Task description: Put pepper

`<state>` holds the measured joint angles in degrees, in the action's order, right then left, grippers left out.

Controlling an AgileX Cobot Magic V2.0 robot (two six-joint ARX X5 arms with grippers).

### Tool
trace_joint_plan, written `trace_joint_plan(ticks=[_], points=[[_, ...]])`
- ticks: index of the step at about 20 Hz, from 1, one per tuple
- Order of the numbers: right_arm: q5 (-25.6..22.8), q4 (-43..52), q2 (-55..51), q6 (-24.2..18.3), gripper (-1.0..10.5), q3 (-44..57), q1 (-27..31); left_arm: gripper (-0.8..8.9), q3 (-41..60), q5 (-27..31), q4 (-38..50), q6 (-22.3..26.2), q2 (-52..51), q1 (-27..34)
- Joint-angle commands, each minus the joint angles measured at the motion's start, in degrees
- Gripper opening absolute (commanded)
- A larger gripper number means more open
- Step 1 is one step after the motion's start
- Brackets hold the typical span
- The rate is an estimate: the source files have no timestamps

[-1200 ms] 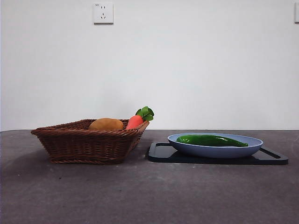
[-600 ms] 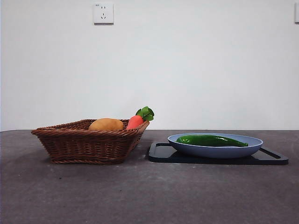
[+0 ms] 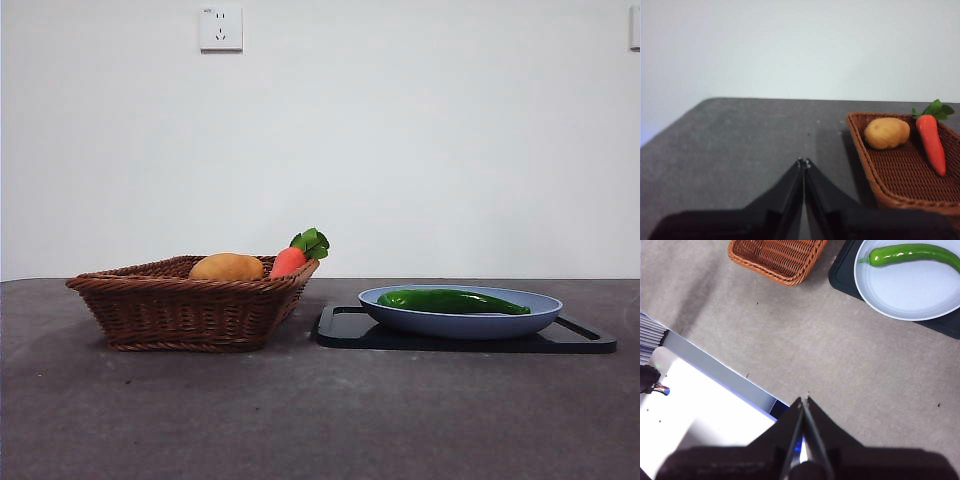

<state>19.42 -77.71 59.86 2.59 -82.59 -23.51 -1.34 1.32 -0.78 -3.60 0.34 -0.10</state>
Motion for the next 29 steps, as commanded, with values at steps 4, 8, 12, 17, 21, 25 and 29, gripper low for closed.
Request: trace_joint_plan(ticks=[4,8,12,17,21,25,29], points=[[-0.11,-0.35,0.46,0.44,0.1,-1.09,-0.20,0.08,0.96,-0.20,-5.60,-3.93,-0.24,0.17],[-0.11,-0.33,0.46,0.44,0.1,-1.09,-0.20,0.08,0.96,-0.11,-5.27,-3.93,-0.13,0.17],[-0.11,-0.35,0.46,0.44,0.1,-1.09,-0.20,0.08,0.96,-0.11,-5.27,-3.93,-0.13,0.17],[-0.11,-0.35,0.46,0.44,0.1,-1.09,-0.20,0.08,0.96,-0.11,-5.29,-3.93,-0.13,0.17],[-1.97,1.27,-0.33,-3.91,0.1,-1.09,1.07,0.08,0.96,-0.11,-5.29,-3.93,-0.13,0.17],[-0.98,20.37,-8.55,-3.87,0.1,3.48,9.20,0.08,0.96,-0.09,-5.20,-3.93,-0.13,0.17],[1.01,41.05,-22.38,-2.08,0.1,21.68,17.09,0.08,0.96,-0.09,-5.25,-3.93,-0.13,0.17]])
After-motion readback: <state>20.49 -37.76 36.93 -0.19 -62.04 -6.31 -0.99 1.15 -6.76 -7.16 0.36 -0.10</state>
